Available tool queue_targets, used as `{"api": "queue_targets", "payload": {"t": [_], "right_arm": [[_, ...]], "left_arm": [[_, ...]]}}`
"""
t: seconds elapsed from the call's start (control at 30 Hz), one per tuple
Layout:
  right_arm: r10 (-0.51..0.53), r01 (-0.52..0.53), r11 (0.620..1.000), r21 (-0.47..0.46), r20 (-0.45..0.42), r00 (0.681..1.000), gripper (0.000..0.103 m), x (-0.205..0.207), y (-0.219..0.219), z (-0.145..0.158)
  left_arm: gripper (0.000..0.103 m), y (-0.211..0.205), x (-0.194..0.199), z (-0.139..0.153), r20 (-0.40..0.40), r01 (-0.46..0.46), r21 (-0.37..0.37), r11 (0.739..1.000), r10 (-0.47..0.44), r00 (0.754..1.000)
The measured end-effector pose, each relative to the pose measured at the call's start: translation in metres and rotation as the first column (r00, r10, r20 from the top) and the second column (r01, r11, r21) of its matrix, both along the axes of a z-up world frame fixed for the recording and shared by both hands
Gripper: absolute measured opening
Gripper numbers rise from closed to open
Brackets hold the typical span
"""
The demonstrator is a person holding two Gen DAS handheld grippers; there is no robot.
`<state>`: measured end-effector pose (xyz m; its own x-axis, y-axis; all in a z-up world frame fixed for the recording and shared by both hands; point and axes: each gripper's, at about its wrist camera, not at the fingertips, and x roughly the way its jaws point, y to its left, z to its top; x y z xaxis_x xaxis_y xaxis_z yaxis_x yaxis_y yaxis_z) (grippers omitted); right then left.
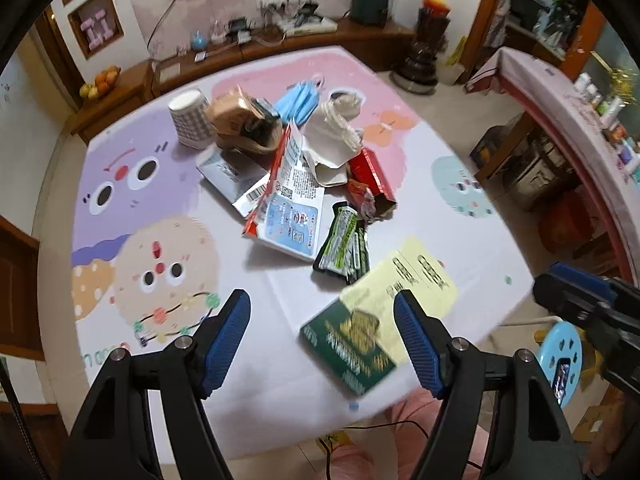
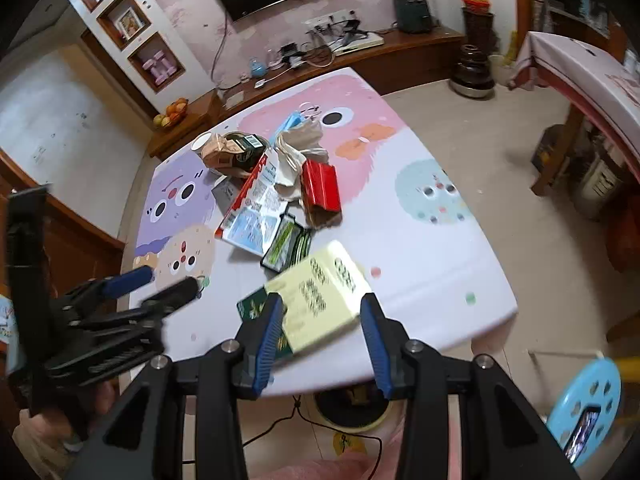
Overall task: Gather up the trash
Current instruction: 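Reach the left gripper to the green snack wrapper and close on it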
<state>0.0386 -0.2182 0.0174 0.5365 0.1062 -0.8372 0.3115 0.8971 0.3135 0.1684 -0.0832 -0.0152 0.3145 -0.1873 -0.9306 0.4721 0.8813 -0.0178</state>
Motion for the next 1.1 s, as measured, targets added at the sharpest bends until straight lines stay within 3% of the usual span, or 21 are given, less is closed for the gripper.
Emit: {"api": "queue_targets", "payload": {"t": [0.2,0.3,0.43,0.6,0.63,0.7,0.77,0.97,1.1], "right_arm": [[0.110,-0.109,0.993,0.041,-0.030,0.993,0.041,0.051,-0.034,-0.016],[0.165,-0.162,0.985,0.057,-0.044,0.985,0.041,0.076,-0.053,-0.026],[0.239,-0.231,0.969,0.092,-0.085,0.967,0.041,0.109,-0.073,-0.047],[0.305,-0.290,0.948,0.129,-0.113,0.946,0.041,0.139,-0.084,-0.067],[0.315,-0.299,0.945,0.135,-0.117,0.942,0.041,0.143,-0.085,-0.070],[0.334,-0.315,0.937,0.148,-0.125,0.934,0.041,0.153,-0.087,-0.076],[0.350,-0.328,0.931,0.161,-0.133,0.927,0.041,0.160,-0.087,-0.080],[0.394,-0.358,0.908,0.218,-0.150,0.907,0.041,0.190,-0.079,-0.097],[0.403,-0.356,0.897,0.262,-0.156,0.902,0.049,0.207,-0.072,-0.108]], "left_arm": [[0.072,-0.036,0.048,-0.051,-0.126,-0.091,0.054,0.994,0.097,0.987],[0.062,-0.052,0.066,-0.077,-0.178,-0.120,0.104,0.987,0.138,0.974],[0.060,-0.065,0.079,-0.099,-0.212,-0.157,0.141,0.978,0.184,0.960],[0.040,-0.073,0.088,-0.124,-0.255,-0.195,0.181,0.964,0.237,0.937],[0.039,-0.075,0.088,-0.123,-0.244,-0.201,0.177,0.964,0.240,0.940],[0.019,-0.079,0.088,-0.126,-0.253,-0.202,0.165,0.965,0.240,0.937],[0.013,-0.079,0.089,-0.127,-0.256,-0.227,0.157,0.961,0.261,0.931],[0.012,-0.065,0.092,-0.108,-0.218,-0.308,0.095,0.947,0.322,0.921],[0.012,-0.051,0.091,-0.085,-0.182,-0.375,0.060,0.925,0.379,0.907]]}}
